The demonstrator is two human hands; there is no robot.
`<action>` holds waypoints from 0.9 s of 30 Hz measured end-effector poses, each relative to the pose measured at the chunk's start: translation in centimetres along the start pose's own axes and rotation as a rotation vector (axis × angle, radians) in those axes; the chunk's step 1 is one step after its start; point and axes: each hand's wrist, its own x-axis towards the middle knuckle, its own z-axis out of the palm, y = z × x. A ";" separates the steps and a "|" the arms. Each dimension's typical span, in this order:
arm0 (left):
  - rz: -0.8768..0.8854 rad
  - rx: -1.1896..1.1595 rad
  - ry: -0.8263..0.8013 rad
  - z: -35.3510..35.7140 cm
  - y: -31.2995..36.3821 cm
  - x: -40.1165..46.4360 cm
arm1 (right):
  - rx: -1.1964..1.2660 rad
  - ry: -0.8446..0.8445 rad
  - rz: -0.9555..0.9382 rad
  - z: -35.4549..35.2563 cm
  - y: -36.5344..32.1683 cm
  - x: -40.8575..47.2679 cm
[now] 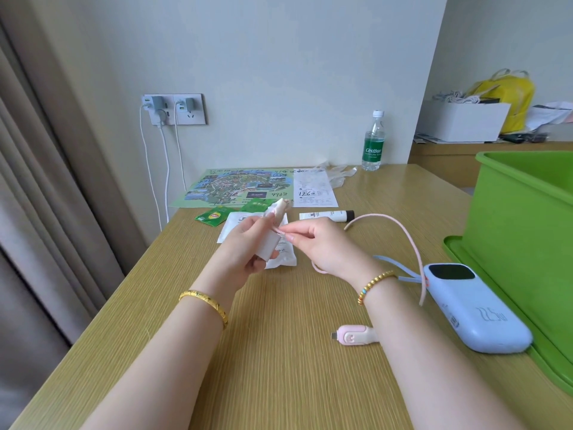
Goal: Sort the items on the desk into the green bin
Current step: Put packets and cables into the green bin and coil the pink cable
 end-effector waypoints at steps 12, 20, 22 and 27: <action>0.122 -0.121 -0.170 -1.2 0.8 0.5 | 0.350 0.023 0.299 -1.1 1.1 0.4; 0.076 0.339 -0.606 -1.8 0.7 -1.0 | 0.422 -0.141 0.362 -1.8 1.8 0.3; 0.070 0.513 -0.672 -1.4 0.8 -1.3 | 0.404 -0.163 0.361 -1.8 1.4 0.1; 0.092 0.763 -0.529 -0.5 0.6 -1.2 | 0.400 -0.067 0.292 -2.2 0.6 -0.1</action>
